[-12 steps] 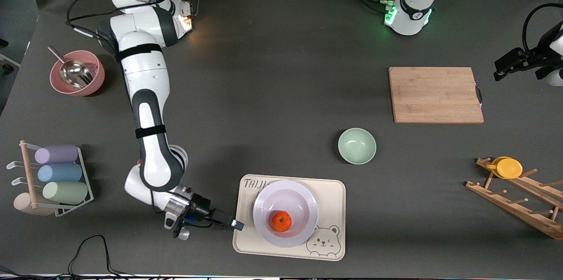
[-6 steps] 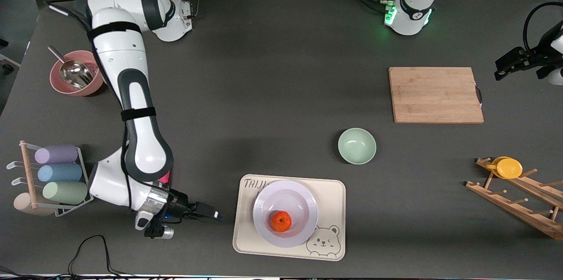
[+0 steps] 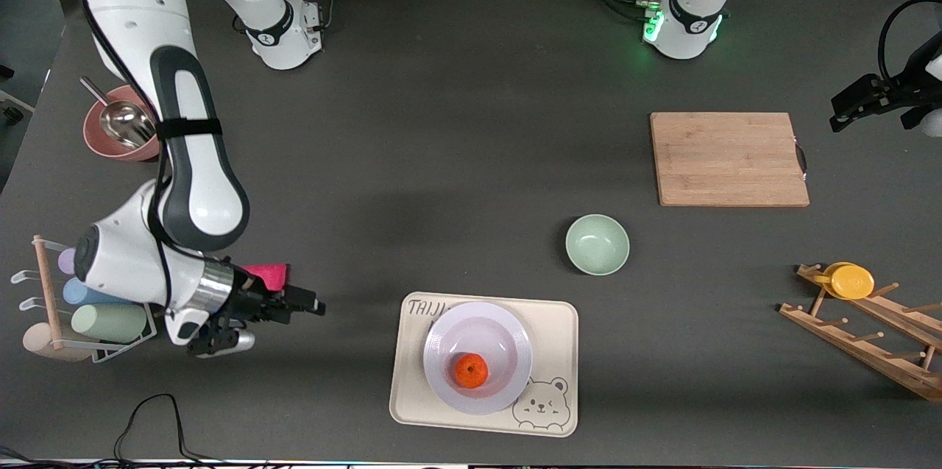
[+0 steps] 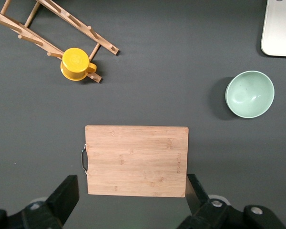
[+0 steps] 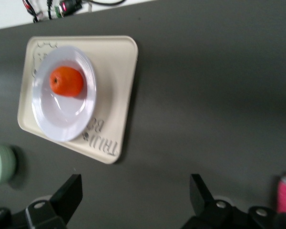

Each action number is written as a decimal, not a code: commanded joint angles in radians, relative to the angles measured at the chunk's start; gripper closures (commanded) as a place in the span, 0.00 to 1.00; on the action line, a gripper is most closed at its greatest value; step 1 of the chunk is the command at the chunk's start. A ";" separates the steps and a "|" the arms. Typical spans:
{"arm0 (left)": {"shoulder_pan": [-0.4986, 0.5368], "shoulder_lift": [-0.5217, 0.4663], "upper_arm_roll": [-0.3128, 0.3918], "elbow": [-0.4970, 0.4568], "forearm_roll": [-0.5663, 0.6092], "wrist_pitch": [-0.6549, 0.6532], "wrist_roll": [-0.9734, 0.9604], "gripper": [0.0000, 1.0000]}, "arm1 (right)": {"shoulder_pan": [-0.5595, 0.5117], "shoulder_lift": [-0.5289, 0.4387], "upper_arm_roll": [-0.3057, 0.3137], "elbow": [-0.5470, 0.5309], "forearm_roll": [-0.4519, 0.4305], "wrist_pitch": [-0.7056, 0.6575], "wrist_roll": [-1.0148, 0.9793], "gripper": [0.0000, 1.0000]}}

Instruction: Place orange and plate with both arms

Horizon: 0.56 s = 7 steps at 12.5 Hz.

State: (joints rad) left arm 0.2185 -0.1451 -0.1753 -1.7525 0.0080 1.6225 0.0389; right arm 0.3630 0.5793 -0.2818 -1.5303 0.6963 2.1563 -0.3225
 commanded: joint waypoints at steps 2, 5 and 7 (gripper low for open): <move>0.001 -0.021 0.005 -0.005 -0.006 -0.016 0.001 0.00 | 0.033 -0.229 -0.033 -0.243 -0.216 0.001 0.010 0.00; -0.001 -0.025 0.002 -0.004 -0.010 -0.036 0.003 0.00 | 0.088 -0.346 -0.112 -0.330 -0.372 -0.012 0.010 0.00; -0.002 -0.027 0.002 -0.005 -0.006 -0.038 0.004 0.00 | 0.157 -0.387 -0.192 -0.340 -0.446 -0.099 0.006 0.00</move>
State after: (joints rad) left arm 0.2187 -0.1486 -0.1744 -1.7525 0.0068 1.6025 0.0392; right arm 0.4467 0.2629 -0.4070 -1.8155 0.3234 2.1023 -0.3228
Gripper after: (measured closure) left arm 0.000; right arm 0.000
